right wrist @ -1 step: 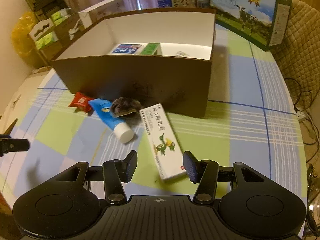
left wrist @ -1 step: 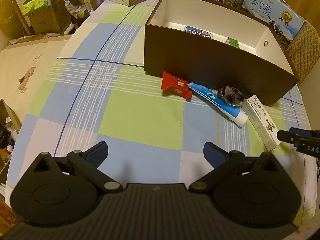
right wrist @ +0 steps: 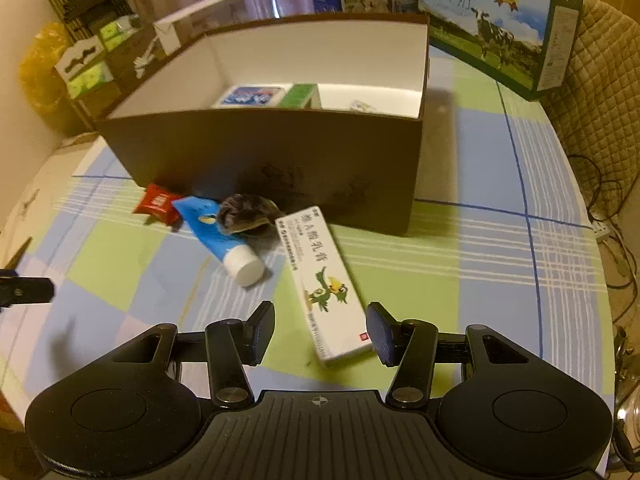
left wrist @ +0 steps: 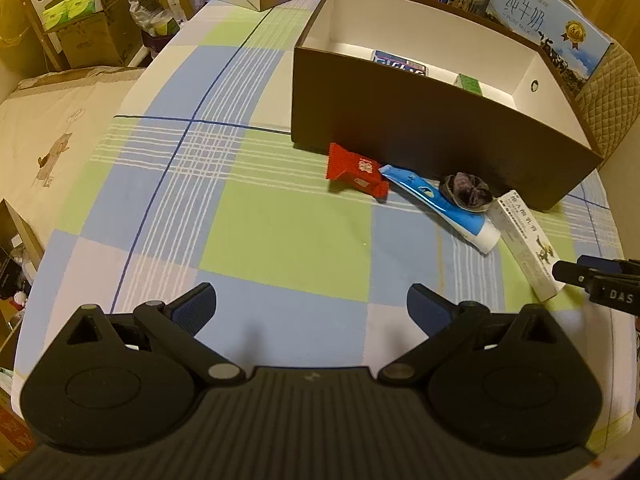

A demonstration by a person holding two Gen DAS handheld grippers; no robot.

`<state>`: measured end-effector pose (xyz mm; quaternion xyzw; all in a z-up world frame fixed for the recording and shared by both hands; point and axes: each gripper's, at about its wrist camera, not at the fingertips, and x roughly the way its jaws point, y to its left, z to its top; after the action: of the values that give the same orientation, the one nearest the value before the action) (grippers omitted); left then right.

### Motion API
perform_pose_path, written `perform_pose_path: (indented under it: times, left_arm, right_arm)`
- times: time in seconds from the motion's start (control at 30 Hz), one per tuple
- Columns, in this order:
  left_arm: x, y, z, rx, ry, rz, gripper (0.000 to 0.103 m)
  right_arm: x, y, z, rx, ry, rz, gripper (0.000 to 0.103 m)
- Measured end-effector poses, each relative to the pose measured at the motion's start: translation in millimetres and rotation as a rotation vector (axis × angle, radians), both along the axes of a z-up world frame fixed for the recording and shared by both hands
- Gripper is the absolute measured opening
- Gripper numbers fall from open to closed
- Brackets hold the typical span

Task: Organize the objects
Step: 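Withdraw both tools from the brown box toward the remaining items, then grasp the white ointment box with the right tool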

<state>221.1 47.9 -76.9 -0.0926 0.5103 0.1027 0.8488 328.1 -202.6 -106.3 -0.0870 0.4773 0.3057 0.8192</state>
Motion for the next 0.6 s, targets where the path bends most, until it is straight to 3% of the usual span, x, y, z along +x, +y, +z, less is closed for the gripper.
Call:
perform_pose_path:
  times: [0.6]
  left_arm:
    - [4.0,28.3,-8.7,0.014,-0.013,0.017,0.1]
  right_arm:
    - [25.3,34.1,-33.0,-0.076,-0.013,0.021,0.049]
